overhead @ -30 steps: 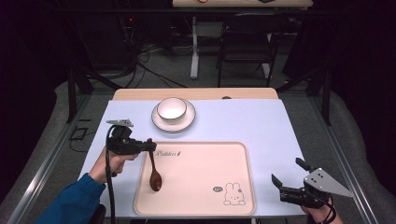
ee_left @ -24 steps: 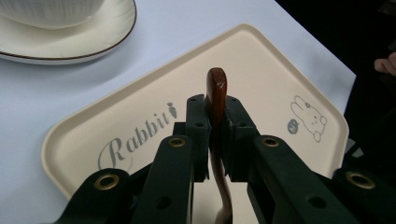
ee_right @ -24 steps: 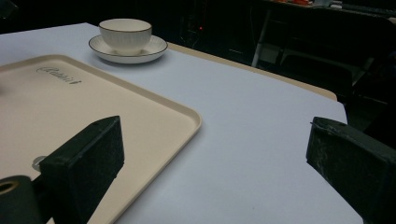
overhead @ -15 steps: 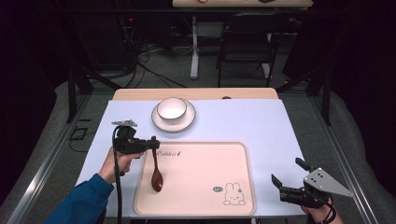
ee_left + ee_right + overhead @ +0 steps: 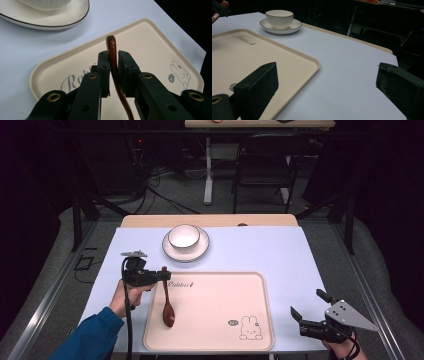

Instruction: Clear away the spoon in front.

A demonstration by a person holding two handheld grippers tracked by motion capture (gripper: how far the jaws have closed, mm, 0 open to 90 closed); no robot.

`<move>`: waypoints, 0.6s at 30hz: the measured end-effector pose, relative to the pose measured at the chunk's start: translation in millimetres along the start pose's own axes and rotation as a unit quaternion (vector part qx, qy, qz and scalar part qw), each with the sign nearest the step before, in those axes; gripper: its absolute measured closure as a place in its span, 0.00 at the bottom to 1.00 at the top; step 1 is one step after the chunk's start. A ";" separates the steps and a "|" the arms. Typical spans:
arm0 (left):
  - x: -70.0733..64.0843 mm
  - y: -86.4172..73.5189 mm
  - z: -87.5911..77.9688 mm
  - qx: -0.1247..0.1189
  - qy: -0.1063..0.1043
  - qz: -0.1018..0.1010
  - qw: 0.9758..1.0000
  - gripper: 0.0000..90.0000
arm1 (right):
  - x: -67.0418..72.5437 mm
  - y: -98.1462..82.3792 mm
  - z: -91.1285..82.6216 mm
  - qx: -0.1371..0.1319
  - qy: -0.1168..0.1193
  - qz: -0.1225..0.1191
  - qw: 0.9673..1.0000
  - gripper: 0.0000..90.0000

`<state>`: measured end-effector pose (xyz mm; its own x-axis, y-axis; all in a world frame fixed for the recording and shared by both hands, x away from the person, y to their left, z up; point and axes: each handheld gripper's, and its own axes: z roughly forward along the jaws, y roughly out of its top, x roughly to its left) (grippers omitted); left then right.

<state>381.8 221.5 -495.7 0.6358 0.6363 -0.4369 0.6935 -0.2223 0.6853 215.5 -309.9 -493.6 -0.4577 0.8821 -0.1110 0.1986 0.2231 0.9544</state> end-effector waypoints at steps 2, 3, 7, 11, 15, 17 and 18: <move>0.2 -0.9 0.7 -0.001 0.000 -0.001 1.000 0.89 | -0.1 0.0 0.1 0.000 0.000 0.001 1.000 0.04; 0.6 -1.5 1.4 0.000 0.002 -0.001 1.000 0.89 | 0.0 0.0 0.1 0.000 0.000 0.001 1.000 0.04; 2.5 -2.5 3.5 0.006 0.001 -0.006 1.000 0.88 | 0.1 0.1 0.2 0.001 0.000 -0.001 1.000 0.04; 3.2 -3.0 4.5 0.008 0.002 -0.005 1.000 0.88 | 0.0 0.1 0.4 0.001 0.000 0.000 1.000 0.04; 2.0 -2.8 5.4 0.011 0.003 -0.001 1.000 0.88 | 0.2 0.2 0.2 0.001 0.000 -0.002 1.000 0.04; 1.4 -2.5 5.8 0.015 0.008 0.004 1.000 0.88 | 0.2 0.1 0.0 0.000 0.000 -0.003 1.000 0.04; 1.1 -2.3 6.8 0.017 0.010 0.007 1.000 0.88 | 0.2 0.1 0.0 -0.001 -0.001 -0.003 1.000 0.04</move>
<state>383.2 217.7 -501.7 0.6393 0.6471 -0.4155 0.6954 -0.2559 0.6715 215.3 -309.7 -493.5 -0.4581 0.8811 -0.1177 0.1946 0.2286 0.9539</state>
